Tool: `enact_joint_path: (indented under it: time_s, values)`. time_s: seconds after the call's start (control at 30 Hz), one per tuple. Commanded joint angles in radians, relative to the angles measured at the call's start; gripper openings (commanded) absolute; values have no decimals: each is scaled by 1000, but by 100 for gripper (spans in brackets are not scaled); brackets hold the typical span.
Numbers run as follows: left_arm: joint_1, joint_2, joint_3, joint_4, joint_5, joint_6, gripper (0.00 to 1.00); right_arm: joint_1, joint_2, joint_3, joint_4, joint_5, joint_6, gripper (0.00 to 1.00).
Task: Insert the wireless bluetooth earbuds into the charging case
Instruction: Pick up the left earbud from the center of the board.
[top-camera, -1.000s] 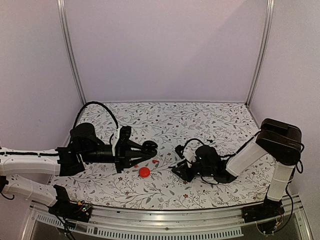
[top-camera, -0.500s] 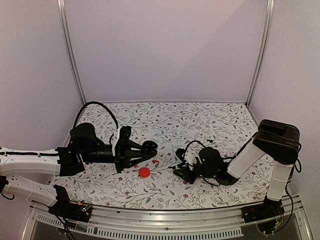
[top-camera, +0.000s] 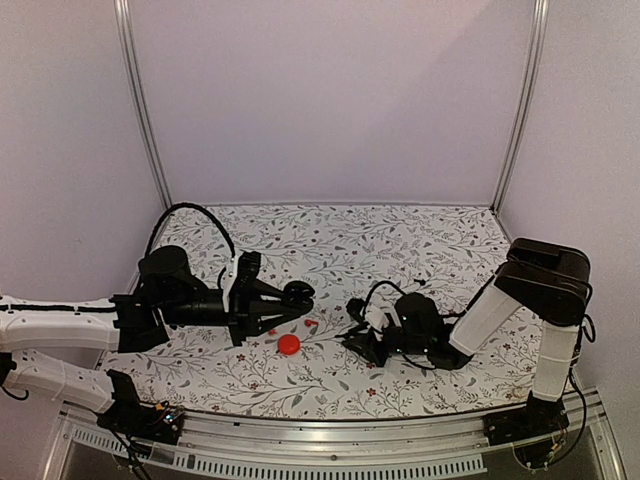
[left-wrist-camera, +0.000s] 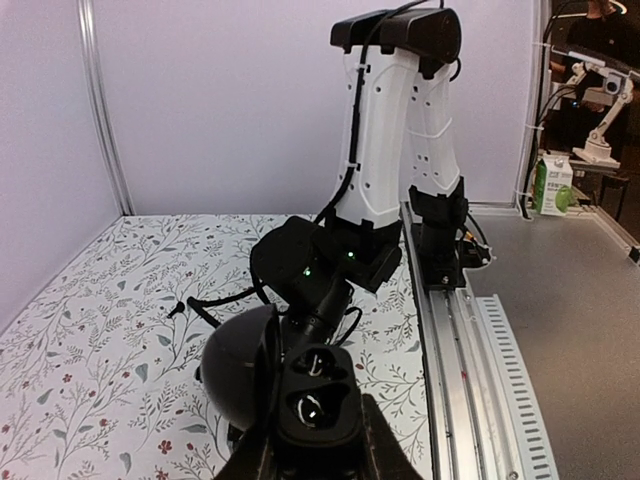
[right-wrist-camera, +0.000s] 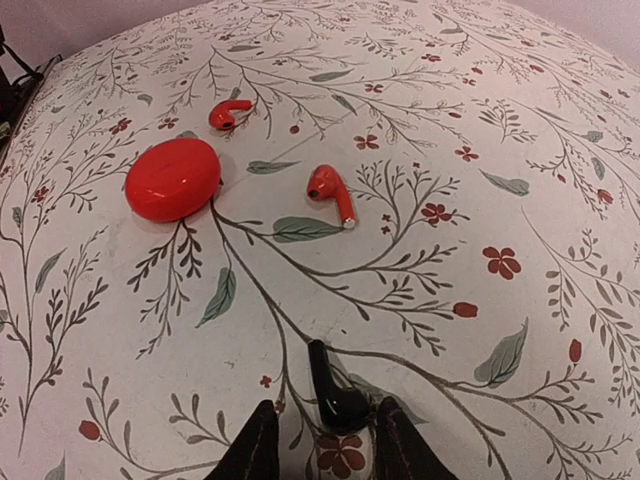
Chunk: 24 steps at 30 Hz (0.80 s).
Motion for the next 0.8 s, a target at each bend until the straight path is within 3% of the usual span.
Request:
enact_joint_path:
  time_s: [0.0, 0.27, 0.77]
  values:
    - [3, -17, -13, 4, -7, 13, 0, -12, 52, -3, -81, -20, -12, 32]
    - [4, -26, -16, 1, -13, 13, 0, -24, 75, 17, -97, -24, -40, 31]
    - [3, -27, -20, 1, -15, 10, 0, -23, 64, 22, -137, -53, -61, 18]
